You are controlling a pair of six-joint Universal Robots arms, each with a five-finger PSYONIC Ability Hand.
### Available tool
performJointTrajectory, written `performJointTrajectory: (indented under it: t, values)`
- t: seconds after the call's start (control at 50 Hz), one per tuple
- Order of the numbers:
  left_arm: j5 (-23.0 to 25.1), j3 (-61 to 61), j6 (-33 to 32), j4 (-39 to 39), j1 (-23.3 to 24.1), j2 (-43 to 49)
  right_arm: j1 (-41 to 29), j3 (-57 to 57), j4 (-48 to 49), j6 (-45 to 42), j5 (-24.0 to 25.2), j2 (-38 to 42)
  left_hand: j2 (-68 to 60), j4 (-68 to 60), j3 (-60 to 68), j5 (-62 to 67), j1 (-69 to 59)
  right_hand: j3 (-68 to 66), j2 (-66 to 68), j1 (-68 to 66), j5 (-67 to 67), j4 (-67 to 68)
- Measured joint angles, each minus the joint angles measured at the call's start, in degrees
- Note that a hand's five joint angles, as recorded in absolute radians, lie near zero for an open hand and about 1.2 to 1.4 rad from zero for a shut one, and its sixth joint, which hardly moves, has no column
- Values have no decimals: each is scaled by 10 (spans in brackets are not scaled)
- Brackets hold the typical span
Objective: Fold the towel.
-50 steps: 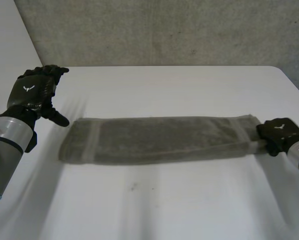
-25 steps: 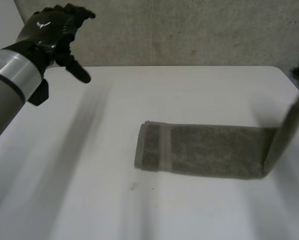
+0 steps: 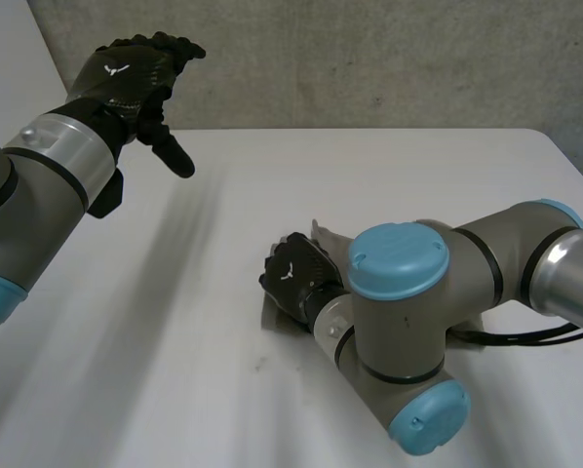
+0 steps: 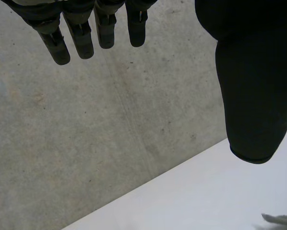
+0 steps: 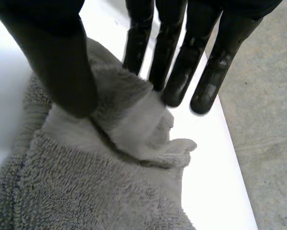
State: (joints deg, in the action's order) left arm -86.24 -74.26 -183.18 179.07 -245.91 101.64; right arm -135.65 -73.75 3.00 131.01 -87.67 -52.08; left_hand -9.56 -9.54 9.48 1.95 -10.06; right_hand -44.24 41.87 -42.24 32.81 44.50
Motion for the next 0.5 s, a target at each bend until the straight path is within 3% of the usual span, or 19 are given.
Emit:
performJointTrajectory:
  t: [0.02, 0.04, 0.08, 0.16, 0.28, 0.5]
  values:
    - [0, 0, 0, 0, 0, 0, 0, -3, 1, 3, 0, -5, 0, 0, 0, 0, 0, 46, -58, 58, -61, -57]
    - [0, -2, 0, 0, 0, 1, 2, -14, 5, 15, -1, -21, 0, 0, 0, 0, 0, 185, -186, 183, -197, -194]
    - [1, -6, -1, 1, 1, 3, 8, -31, 12, 34, 0, -49, 0, 0, 0, 0, 0, 284, -269, 264, -290, -285]
    - [3, -14, -1, 3, 4, 12, 31, -74, 21, 80, 3, -111, 0, 0, 0, 0, 0, 303, -281, 288, -294, -295]
    - [4, -20, -3, 6, 22, 37, 120, -181, 26, 148, 23, -211, 0, 0, 0, 0, 0, 303, -281, 289, -294, -295]
    - [3, -21, -6, 10, 38, 50, 312, -343, 29, 153, 85, -252, 0, 0, 0, 0, 0, 288, -264, 267, -273, -288]
